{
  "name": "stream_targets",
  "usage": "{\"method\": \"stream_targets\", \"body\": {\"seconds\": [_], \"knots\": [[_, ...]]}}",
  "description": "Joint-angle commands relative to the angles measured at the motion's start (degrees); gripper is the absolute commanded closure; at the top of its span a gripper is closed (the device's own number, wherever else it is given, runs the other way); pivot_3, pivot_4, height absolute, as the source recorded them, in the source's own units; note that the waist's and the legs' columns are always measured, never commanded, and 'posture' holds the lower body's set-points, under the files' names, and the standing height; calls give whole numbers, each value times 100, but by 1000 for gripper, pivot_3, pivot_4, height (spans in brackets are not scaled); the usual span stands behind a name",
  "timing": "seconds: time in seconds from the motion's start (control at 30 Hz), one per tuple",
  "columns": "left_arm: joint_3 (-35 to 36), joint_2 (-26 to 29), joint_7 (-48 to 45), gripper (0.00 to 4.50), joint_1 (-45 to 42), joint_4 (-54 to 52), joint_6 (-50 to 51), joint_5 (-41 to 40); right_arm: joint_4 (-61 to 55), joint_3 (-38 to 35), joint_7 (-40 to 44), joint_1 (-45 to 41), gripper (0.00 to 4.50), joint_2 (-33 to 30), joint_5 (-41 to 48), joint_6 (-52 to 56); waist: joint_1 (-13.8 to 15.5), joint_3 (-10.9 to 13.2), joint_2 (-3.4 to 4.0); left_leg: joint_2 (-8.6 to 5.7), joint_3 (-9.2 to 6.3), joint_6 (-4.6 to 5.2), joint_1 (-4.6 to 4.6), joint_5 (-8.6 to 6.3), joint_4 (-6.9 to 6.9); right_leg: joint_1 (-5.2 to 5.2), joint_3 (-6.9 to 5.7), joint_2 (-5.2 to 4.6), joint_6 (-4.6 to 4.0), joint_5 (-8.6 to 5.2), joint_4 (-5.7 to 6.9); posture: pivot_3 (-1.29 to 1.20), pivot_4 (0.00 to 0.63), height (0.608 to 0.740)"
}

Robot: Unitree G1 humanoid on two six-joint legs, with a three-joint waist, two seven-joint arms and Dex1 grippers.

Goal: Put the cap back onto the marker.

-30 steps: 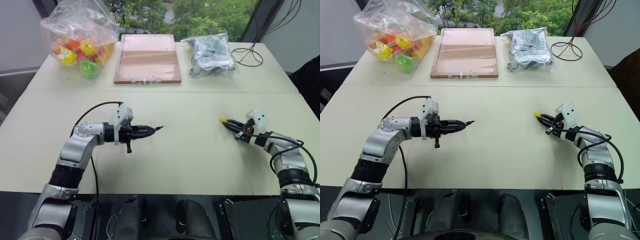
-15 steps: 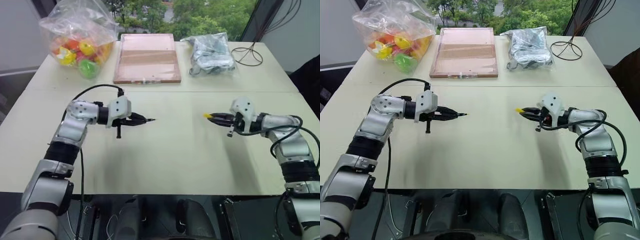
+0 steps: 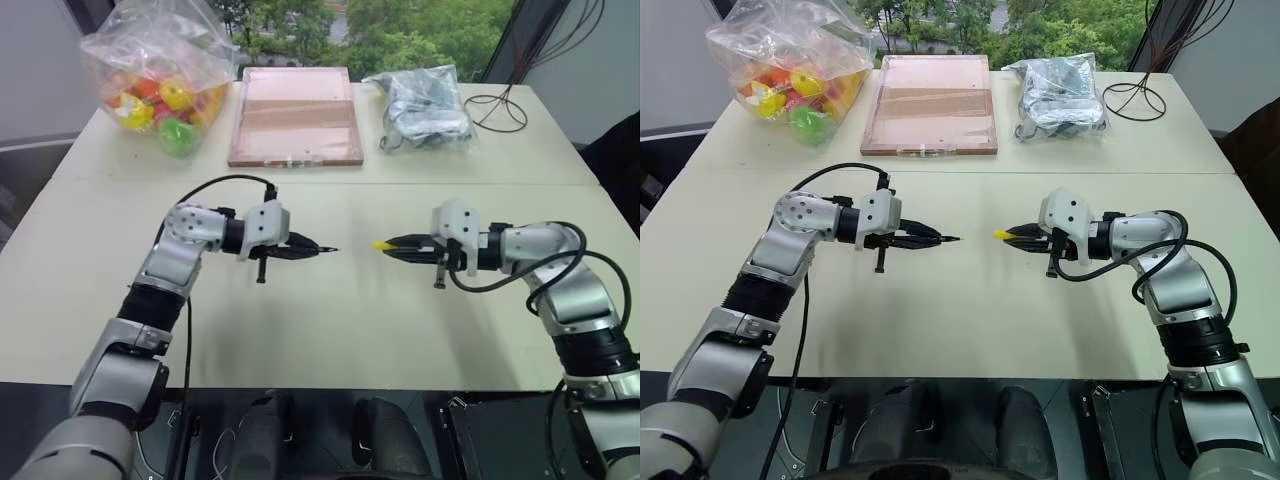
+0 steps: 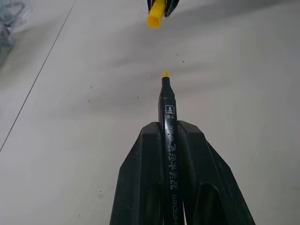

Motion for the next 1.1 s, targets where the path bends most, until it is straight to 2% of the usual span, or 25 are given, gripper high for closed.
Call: {"method": "stream_targets", "body": {"seconds": [0.03,0.5,1.1], "knots": [[26,-67,22,4500,-74,-243,111,-146,-243,24,37,2,4456,-67,11,-88,-5,0,0,0,0,0,0,0,0,0,0,0,0,0,0,0,150,740],[-42,-205,5,4500,-10,-542,346,-194,-398,205,-27,33,4456,21,27,-104,-3,0,0,0,0,-3,0,2,0,0,0,0,0,0,0,0,150,740],[-116,-254,86,4500,-53,-219,173,-130,-927,265,-93,81,4456,56,136,260,-3,0,0,0,-2,1,0,0,0,0,0,0,0,0,0,0,150,740]]}}
